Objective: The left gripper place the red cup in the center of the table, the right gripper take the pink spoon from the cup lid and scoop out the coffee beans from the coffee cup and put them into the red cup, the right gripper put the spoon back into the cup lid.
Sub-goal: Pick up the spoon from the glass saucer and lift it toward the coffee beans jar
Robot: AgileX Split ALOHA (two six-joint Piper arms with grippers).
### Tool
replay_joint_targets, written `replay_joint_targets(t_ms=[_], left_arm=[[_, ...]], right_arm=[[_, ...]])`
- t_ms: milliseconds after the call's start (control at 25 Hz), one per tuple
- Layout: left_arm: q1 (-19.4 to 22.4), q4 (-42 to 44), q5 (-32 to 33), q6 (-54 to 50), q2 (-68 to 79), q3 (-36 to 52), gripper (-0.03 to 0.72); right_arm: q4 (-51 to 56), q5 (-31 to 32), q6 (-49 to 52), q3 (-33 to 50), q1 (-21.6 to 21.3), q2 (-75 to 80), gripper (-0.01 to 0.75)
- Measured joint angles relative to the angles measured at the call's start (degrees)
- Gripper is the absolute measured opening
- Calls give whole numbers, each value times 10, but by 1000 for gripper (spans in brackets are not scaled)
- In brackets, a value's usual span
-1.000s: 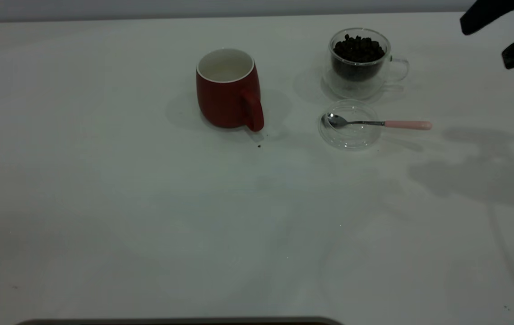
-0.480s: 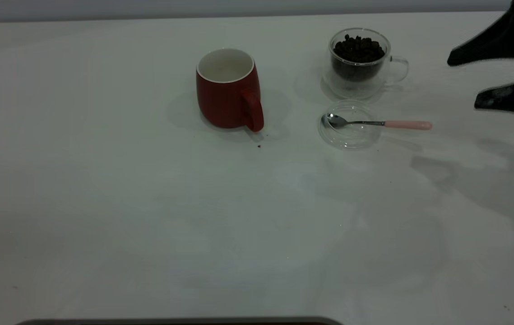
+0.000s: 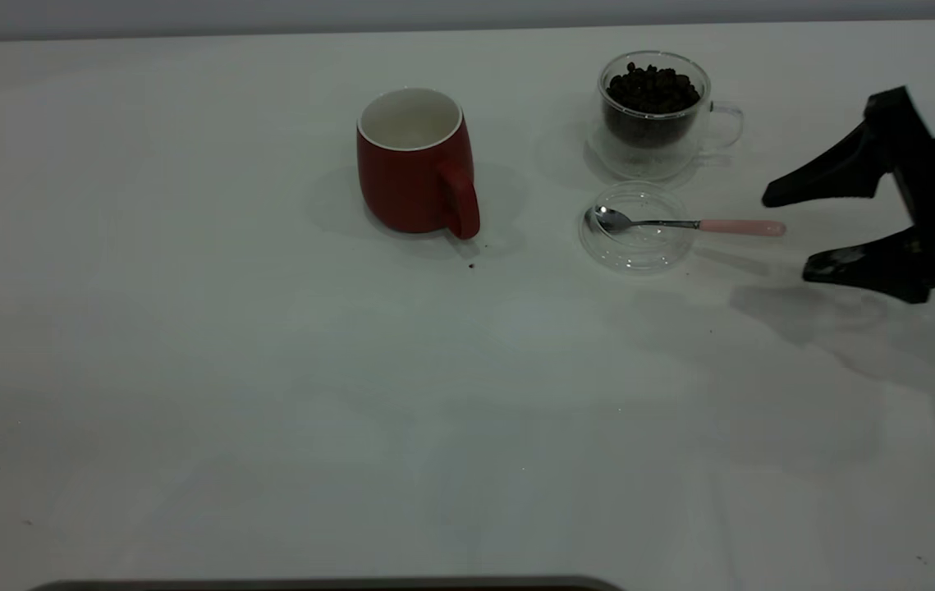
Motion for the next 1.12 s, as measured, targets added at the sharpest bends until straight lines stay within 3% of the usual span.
replay_joint_targets(t_ms=[640,1120], left_arm=[[0,0,0,0,0,0,586],[0,0,0,-1,0,0,586]], right_arm=[[2,45,-10,-107,1,96,663],[1,45,-4,-125,19,96,551]])
